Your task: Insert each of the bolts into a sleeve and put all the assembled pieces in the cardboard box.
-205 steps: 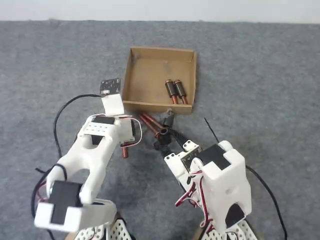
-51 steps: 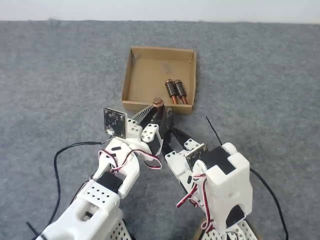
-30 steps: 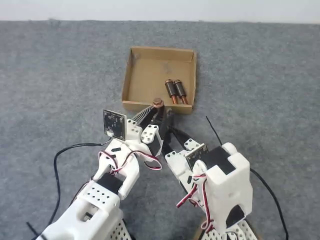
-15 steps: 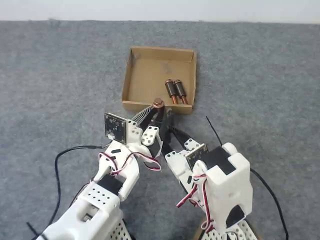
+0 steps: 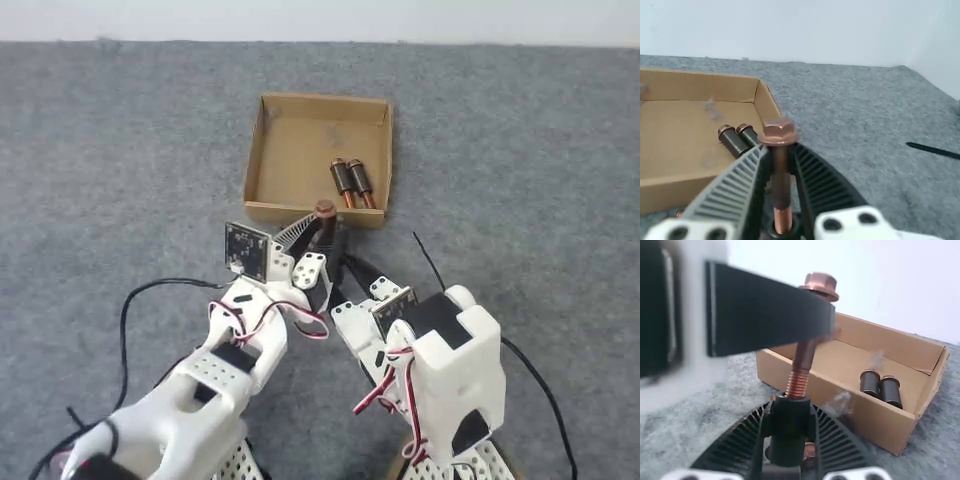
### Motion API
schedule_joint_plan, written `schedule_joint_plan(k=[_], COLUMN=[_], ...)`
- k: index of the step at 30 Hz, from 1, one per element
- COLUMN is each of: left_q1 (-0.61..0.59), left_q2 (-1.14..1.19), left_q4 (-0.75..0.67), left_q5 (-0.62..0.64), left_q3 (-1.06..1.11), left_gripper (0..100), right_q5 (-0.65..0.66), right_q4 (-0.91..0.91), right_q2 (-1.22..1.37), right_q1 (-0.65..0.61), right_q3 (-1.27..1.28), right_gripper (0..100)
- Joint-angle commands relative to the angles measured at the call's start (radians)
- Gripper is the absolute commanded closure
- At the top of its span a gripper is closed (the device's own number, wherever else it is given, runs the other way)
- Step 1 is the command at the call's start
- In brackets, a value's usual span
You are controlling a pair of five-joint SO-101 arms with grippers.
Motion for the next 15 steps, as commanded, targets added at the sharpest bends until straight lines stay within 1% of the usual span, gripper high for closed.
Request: schedule_joint_plan(k=[1, 9, 15], left_q1=[0.002, 0.002, 0.002], left_q2=[0.018, -0.089, -0.147], left_q4=[-0.048, 0.026, 0.126], left_q5=[-0.011, -0.009, -0.008], left_q3=[-0.047, 0.002, 0.01], left_gripper=[99, 99, 99], right_q5=[-0.002, -0.006, -0.003], right_q4=[-0.028, -0.028, -0.028], right_q2=[-0.054, -0.054, -0.054], right_q1=[0.013, 0.036, 0.041], right_q3=[0.035, 0.026, 0.021], right_gripper=[99.3, 99.3, 99.3])
